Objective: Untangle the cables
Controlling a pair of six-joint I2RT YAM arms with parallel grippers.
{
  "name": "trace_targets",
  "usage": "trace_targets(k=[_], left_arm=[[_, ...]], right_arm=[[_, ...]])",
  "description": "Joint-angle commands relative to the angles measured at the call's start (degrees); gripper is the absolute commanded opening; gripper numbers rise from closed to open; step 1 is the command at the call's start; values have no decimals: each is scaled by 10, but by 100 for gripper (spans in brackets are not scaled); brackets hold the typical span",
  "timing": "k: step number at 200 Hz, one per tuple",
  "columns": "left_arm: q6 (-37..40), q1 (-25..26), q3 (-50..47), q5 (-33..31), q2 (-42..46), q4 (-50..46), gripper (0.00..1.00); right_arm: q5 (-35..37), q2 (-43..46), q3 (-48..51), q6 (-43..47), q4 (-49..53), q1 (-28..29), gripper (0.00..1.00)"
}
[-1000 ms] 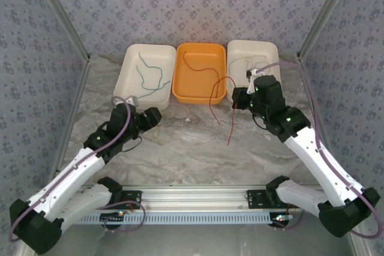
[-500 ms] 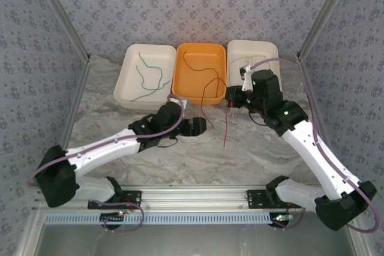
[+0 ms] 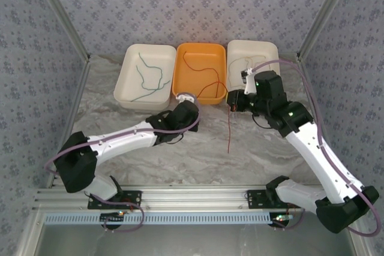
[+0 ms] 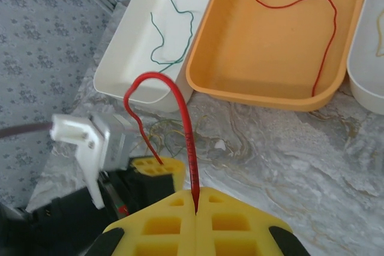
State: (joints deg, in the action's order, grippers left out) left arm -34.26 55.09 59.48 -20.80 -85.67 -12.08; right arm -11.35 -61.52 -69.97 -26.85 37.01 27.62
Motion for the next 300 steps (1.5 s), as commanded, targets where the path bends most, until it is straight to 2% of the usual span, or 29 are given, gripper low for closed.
trace_targets(k=[1, 21, 41, 68, 94, 120, 151, 169, 180, 183, 193, 197, 215, 249, 265, 277, 293, 300], left_arm=[[66, -19, 29, -66, 17, -48, 0], [141, -39, 55, -106, 38, -91, 0], [241, -64, 82, -146, 53, -111, 0], [348, -119, 139, -124, 41, -129, 0], [477, -135, 173, -123, 9, -98, 0], [555, -141, 201, -143, -26, -55, 0], [598, -143, 227, -151, -56, -27, 0], [613, -143, 227, -156, -64, -13, 0], [614, -144, 228, -156, -69, -10, 1], [613, -144, 230, -155, -71, -13, 5], [609, -144, 233, -154, -77, -23, 35], [607, -144, 233, -154, -79, -25, 43], [589, -145, 223, -159, -81, -28, 60], [478, -165, 212, -123, -53, -78, 72], [432, -183, 202, -53, -27, -107, 76], [420, -195, 198, -17, -16, -133, 77], [397, -206, 198, -13, -7, -176, 77], [382, -214, 196, 7, 2, -191, 77]], right_arm=[[7, 14, -17, 37, 47, -6, 0], [42, 18, -8, 65, 82, 2, 0], [91, 20, 5, 92, 116, 38, 0], [154, 13, 39, 120, 132, 114, 0], [225, -31, 36, 145, 165, 193, 0], [225, -59, 45, 152, 166, 235, 0], [218, -52, 55, 147, 163, 235, 0], [204, -48, 45, 146, 162, 218, 0], [178, -46, 34, 143, 151, 188, 0], [170, -46, 31, 143, 148, 178, 0], [142, -49, 22, 141, 135, 144, 0], [132, -51, -2, 139, 133, 132, 0], [106, -79, -56, 132, 133, 83, 0], [66, -156, -157, 104, 113, 19, 0], [55, -201, -208, 83, 104, -5, 0], [49, -232, -246, 66, 99, -20, 0], [42, -277, -301, 49, 92, -36, 0], [40, -296, -326, 42, 92, -40, 0]])
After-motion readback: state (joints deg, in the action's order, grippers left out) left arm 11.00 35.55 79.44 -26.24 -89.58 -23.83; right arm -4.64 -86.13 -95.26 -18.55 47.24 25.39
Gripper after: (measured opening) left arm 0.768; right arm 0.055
